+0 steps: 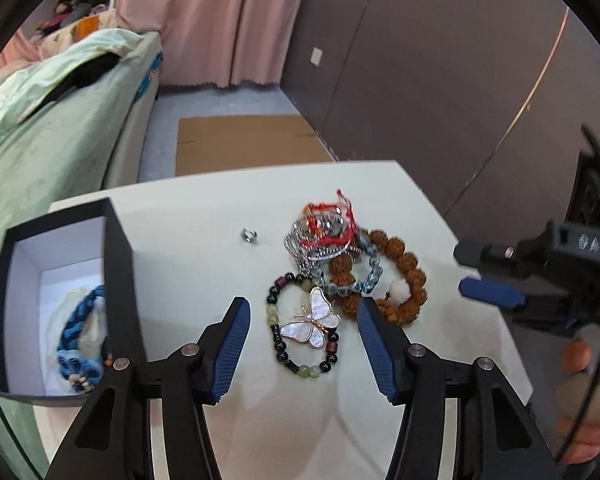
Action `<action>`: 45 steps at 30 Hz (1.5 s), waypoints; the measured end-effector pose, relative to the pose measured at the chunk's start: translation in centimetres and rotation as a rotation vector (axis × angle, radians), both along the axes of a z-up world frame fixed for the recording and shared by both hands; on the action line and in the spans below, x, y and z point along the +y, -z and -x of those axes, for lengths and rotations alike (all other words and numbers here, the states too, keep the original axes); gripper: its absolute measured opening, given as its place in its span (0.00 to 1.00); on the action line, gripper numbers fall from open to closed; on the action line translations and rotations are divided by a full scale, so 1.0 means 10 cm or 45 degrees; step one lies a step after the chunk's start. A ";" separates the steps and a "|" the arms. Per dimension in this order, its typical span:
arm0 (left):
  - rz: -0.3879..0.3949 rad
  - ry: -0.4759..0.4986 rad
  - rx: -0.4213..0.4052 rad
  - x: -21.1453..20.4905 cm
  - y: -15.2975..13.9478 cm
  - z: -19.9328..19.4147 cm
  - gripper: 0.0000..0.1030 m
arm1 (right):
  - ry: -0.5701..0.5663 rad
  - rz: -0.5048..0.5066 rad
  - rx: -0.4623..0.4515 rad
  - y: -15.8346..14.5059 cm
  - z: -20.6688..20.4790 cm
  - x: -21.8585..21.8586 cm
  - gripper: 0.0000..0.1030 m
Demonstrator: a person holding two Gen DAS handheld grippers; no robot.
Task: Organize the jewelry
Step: 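Move both open tools back to the jewelry pile, then grasp the butterfly bracelet with the left tool while the right tool grasps the brown bead bracelet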
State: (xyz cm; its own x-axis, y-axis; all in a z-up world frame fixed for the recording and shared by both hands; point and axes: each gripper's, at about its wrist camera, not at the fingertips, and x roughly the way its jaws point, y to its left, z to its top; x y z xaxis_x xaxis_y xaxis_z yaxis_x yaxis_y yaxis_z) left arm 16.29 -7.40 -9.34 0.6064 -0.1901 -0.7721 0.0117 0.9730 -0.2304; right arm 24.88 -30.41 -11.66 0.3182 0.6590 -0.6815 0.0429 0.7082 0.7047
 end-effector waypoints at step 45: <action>-0.033 0.073 0.028 0.02 0.06 -0.14 0.31 | -0.125 0.348 -0.028 0.11 -0.24 0.45 0.50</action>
State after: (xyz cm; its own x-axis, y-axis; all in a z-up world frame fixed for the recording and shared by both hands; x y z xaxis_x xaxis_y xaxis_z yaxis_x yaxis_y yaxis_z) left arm 17.69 -7.20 -9.94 0.5779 -0.2036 -0.7903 0.0627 0.9766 -0.2058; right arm 27.26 -25.95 -12.80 0.2788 0.4799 -0.8318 -0.0482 0.8721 0.4870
